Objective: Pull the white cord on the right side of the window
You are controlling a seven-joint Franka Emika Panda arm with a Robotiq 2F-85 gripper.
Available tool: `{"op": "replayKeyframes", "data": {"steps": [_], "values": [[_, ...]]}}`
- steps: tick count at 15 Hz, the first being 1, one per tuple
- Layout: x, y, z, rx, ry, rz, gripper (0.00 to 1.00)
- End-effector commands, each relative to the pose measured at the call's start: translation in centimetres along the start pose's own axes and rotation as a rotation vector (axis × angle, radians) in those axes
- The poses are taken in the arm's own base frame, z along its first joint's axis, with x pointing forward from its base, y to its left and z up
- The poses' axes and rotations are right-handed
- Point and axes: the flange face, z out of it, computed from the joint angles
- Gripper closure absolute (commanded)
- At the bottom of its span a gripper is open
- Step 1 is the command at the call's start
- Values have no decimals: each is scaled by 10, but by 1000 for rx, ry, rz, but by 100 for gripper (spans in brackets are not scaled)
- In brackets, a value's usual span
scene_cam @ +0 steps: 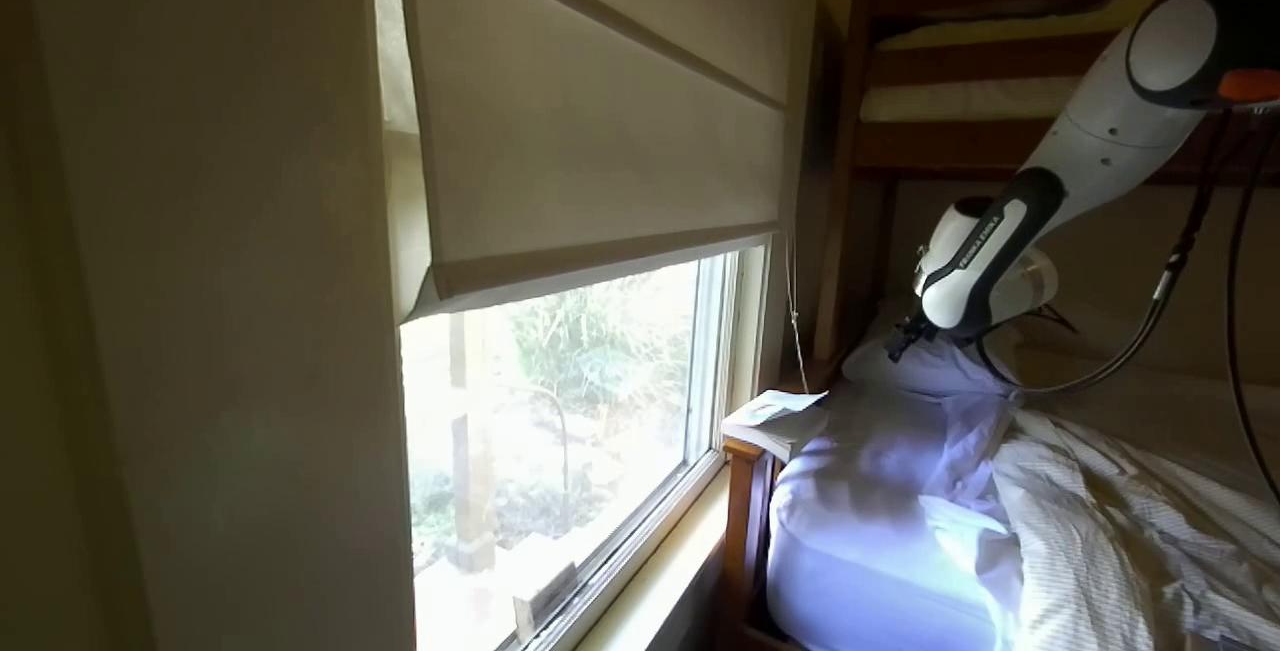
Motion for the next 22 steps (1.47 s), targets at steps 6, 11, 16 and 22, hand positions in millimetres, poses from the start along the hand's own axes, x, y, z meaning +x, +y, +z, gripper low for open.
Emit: {"op": "replayKeyframes", "data": {"steps": [6, 11, 16, 22], "values": [[-3, -1, -20, -16, 44, 10, 0], [40, -24, -55, 19, 199, 24, 0], [109, -60, -123, 93, 415, 70, 0], [176, -28, -176, 88, 606, 271, 0]]}}
